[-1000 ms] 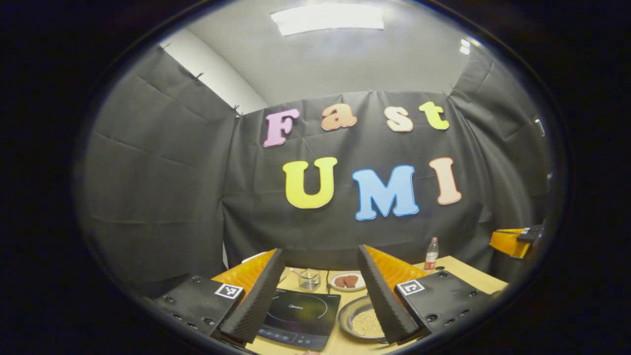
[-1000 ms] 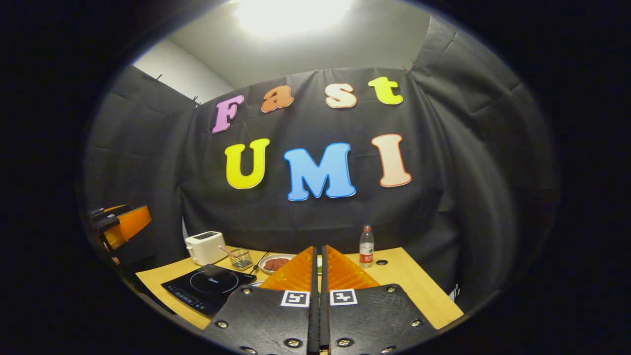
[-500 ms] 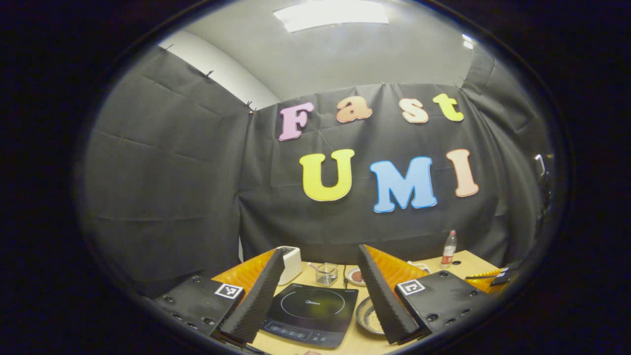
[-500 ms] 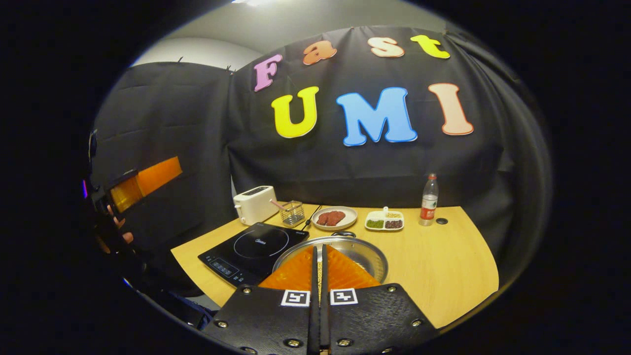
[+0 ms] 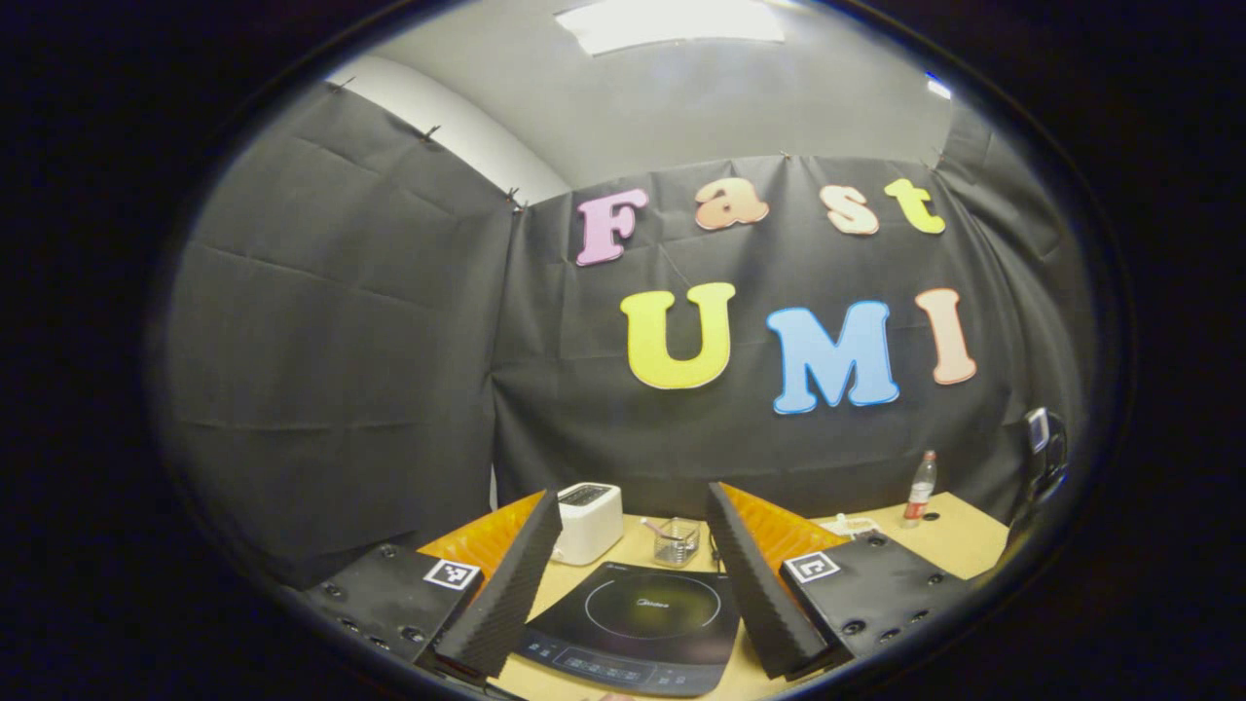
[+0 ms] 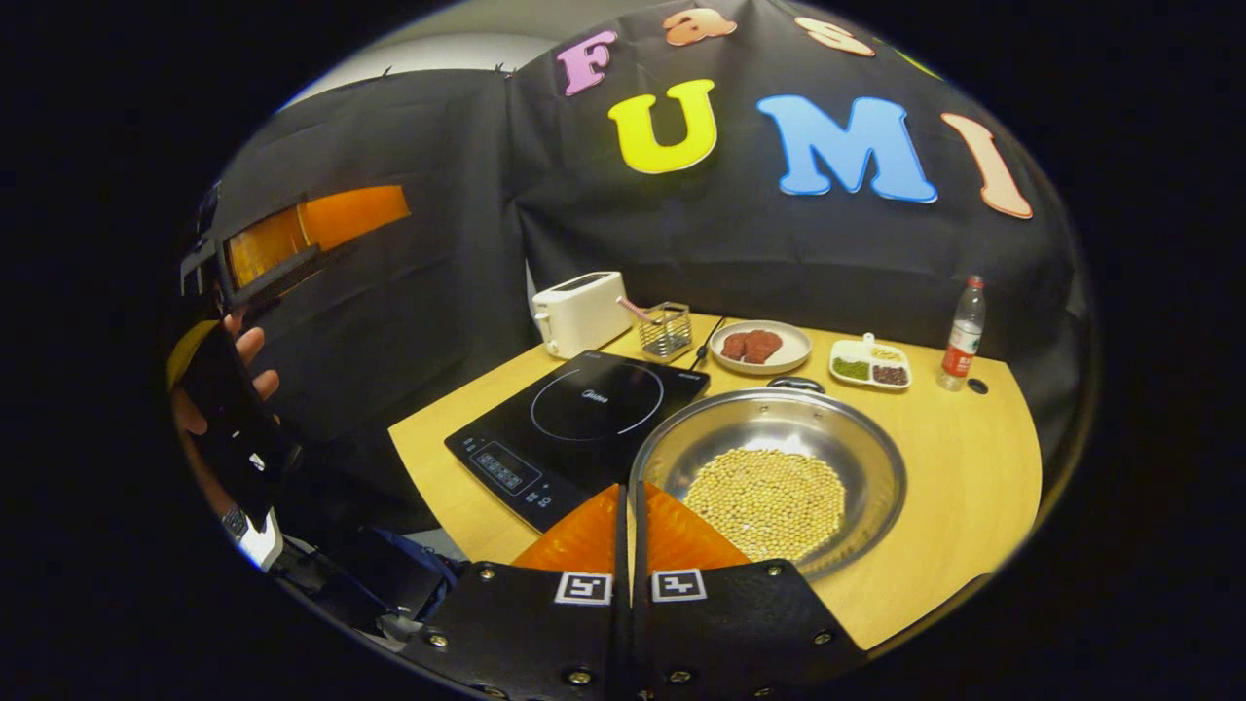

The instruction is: First push the handle of the pot to place it horizontally, then grasp the pot with both hands and set it on the induction cooktop.

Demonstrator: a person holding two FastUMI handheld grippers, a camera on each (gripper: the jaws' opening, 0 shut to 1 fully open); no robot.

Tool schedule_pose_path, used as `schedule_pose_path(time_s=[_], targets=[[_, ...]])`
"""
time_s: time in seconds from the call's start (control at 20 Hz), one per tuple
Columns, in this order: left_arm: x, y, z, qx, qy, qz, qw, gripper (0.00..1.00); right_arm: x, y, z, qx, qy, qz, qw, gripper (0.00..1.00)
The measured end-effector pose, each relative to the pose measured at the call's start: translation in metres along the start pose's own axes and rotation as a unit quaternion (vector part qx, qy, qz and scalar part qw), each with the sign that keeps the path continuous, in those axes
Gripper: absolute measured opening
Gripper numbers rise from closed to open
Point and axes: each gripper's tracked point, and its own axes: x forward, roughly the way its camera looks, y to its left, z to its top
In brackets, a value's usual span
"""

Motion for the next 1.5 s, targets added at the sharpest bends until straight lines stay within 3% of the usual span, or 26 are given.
schedule_pose_path(time_s=[0.35,0.65,0.95,1.15,1.5], targets=[[0.022,0.021,-0.012,-0.006,0.007,0.006,1.0,1.0,0.046,0.019,-0.041,0.039,0.101,0.045,0.993,0.01],[0.044,0.01,-0.015,-0.008,0.009,-0.015,1.0,1.0,0.057,0.013,-0.077,0.102,0.173,0.043,0.979,0.01],[0.064,-0.011,-0.015,-0.008,0.008,-0.052,0.999,1.0,0.056,-0.018,-0.084,0.17,0.186,-0.009,0.968,0.01],[0.079,-0.033,-0.014,-0.012,0.002,-0.082,0.997,1.0,0.049,-0.024,-0.088,0.22,0.192,-0.015,0.956,0.01],[0.1,-0.063,-0.018,-0.032,-0.002,-0.125,0.992,0.98,0.035,-0.034,-0.107,0.207,0.222,-0.043,0.952,0.01]])
